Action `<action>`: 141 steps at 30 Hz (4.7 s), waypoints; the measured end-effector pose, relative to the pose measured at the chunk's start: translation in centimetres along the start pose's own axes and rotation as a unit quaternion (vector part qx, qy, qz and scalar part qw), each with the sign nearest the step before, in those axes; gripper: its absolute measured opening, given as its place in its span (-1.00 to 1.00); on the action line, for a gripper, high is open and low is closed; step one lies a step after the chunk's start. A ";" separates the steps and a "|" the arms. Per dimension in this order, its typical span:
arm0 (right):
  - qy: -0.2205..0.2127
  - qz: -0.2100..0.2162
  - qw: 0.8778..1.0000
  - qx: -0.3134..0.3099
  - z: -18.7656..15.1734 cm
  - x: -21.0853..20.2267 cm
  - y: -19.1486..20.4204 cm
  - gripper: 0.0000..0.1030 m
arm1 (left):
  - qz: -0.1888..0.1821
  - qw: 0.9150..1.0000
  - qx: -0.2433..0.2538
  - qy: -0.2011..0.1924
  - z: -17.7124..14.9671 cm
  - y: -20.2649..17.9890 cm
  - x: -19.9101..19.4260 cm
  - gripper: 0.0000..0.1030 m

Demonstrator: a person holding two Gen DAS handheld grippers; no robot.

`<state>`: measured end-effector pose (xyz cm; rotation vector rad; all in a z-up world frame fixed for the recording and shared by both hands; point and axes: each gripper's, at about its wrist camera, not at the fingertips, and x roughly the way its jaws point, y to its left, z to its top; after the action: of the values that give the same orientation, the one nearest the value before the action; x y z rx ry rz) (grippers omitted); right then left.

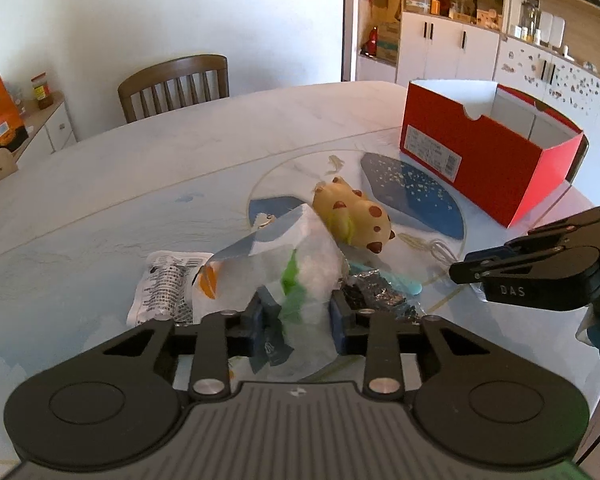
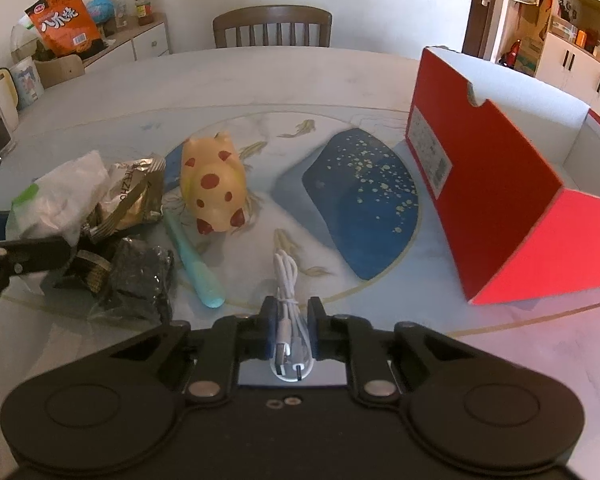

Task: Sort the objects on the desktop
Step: 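Grasp the white green-printed bag with left tool while right tool grasps the white cable, then carry the white bag with left tool while right tool carries the cable into the red box, then open left tool to drop the bag while right tool releases the cable in the box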

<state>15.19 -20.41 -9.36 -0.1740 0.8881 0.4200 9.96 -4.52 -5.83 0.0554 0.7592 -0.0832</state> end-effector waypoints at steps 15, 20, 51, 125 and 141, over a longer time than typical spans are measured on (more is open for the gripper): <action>-0.023 0.008 0.999 0.027 0.8 -4.8 -0.8 -0.72 | 0.001 1.000 -0.009 -0.015 0.6 0.3 -3.4 -0.45; -0.032 0.015 0.999 0.034 1.3 -6.6 -1.0 -0.72 | -0.004 1.000 -0.011 -0.018 1.2 0.2 -4.2 -0.45; -0.085 0.035 0.994 0.054 4.4 -12.1 -6.3 -0.72 | -0.016 0.998 -0.026 -0.052 5.8 -3.3 -7.2 -0.45; 0.031 0.012 0.999 0.036 8.6 0.3 -27.1 -0.72 | -0.134 0.982 0.120 0.064 24.5 -27.2 18.8 -0.45; 0.098 0.016 0.995 0.016 8.1 3.6 -26.0 -0.72 | -0.141 0.974 0.116 0.133 24.6 -28.3 23.1 -0.45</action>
<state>34.00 -40.31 -7.76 -0.1744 1.0913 0.4230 40.85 -35.97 -4.52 0.1847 1.0194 -0.4425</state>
